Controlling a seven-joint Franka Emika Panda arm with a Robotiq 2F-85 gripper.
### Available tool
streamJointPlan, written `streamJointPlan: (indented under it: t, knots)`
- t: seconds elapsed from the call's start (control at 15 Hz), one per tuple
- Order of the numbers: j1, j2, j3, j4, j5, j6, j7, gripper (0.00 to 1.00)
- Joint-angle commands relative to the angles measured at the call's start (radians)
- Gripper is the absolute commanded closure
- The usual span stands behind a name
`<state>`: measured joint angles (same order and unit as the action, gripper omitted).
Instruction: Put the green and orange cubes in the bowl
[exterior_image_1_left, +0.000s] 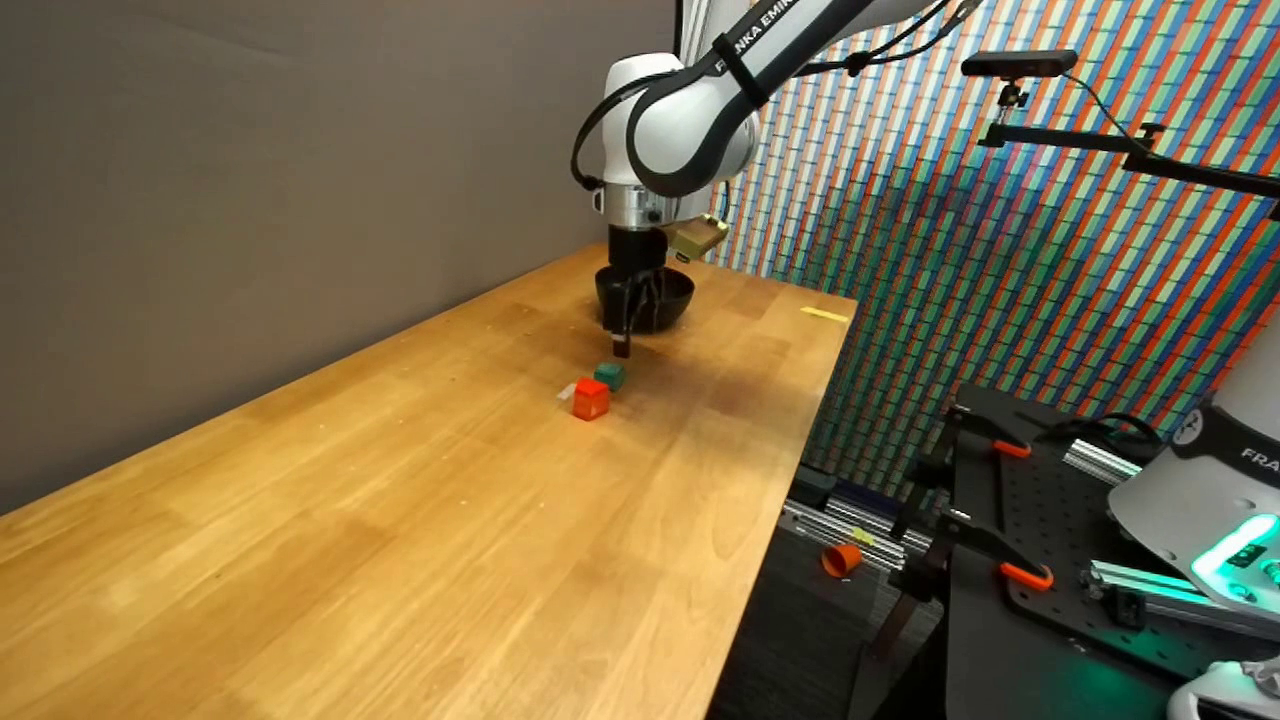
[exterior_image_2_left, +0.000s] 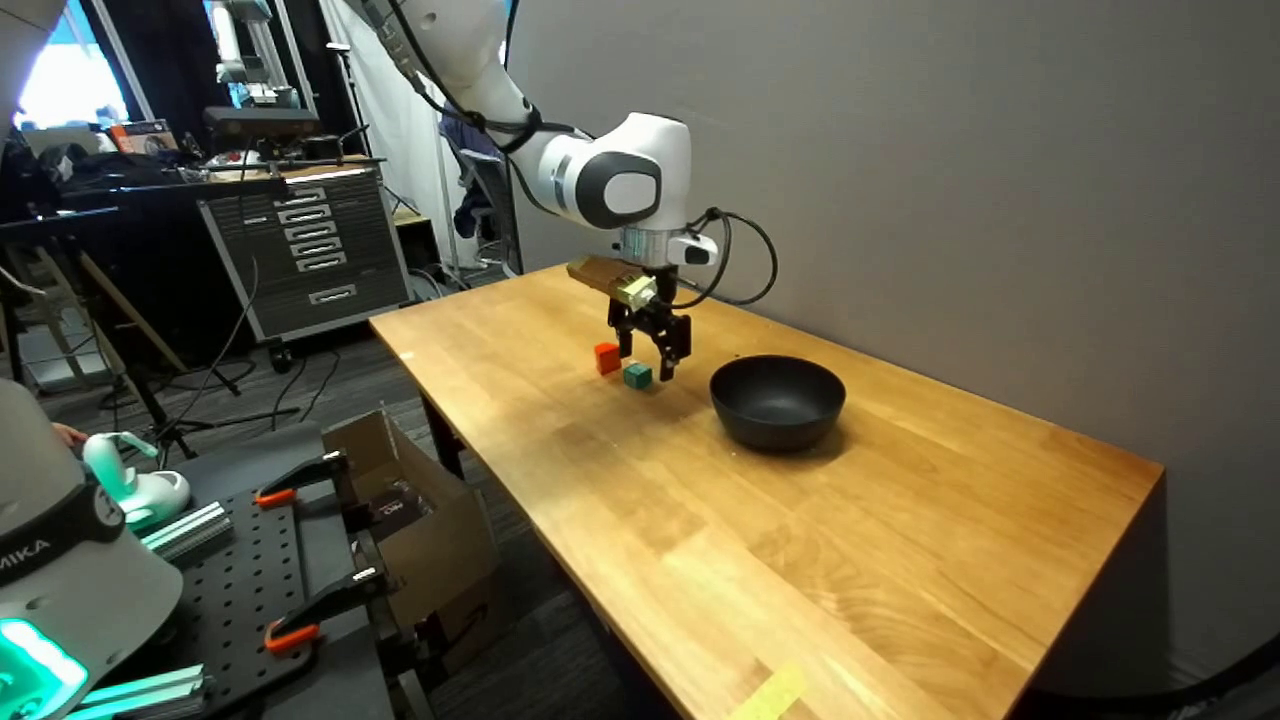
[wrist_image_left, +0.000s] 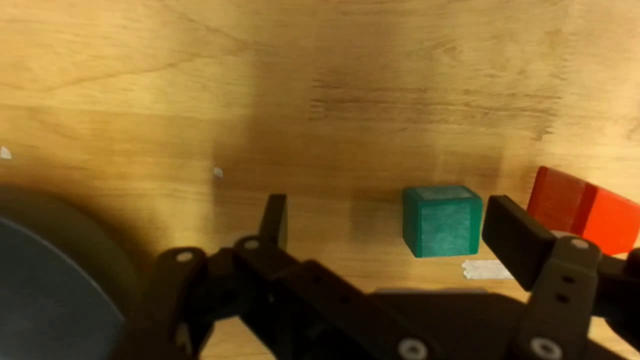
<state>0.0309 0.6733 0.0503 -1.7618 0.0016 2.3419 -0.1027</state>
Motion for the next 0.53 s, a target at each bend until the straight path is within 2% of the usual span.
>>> streamJointPlan:
  t: [0.0, 0.47]
  knots:
    - [0.002, 0.088, 0.004, 0.119, -0.012, -0.037, -0.015, 0.0]
    - [0.008, 0.161, 0.019, 0.22, -0.001, -0.104, -0.011, 0.0]
